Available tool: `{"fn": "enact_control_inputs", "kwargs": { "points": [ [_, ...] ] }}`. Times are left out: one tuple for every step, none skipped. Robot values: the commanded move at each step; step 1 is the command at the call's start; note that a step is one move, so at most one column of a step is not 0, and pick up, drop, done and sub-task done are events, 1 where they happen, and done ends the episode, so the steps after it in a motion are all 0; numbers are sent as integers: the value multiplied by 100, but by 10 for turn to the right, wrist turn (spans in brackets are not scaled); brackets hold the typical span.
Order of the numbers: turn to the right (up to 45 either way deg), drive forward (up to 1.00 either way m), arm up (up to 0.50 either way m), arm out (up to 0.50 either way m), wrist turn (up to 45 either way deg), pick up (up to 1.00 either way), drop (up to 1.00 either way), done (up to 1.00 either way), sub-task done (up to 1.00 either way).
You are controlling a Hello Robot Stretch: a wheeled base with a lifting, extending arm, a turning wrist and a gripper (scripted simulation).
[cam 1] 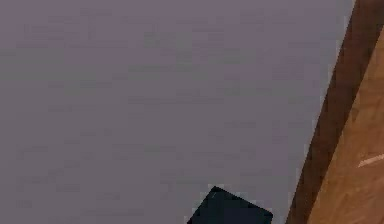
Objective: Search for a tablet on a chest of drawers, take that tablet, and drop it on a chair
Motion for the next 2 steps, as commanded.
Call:
{"fn": "enact_control_inputs", "kwargs": {
  "points": [
    [450,0,0,0,0,0,0,0,0],
    [330,0,0,0,0,0,0,0,0]
  ]
}}
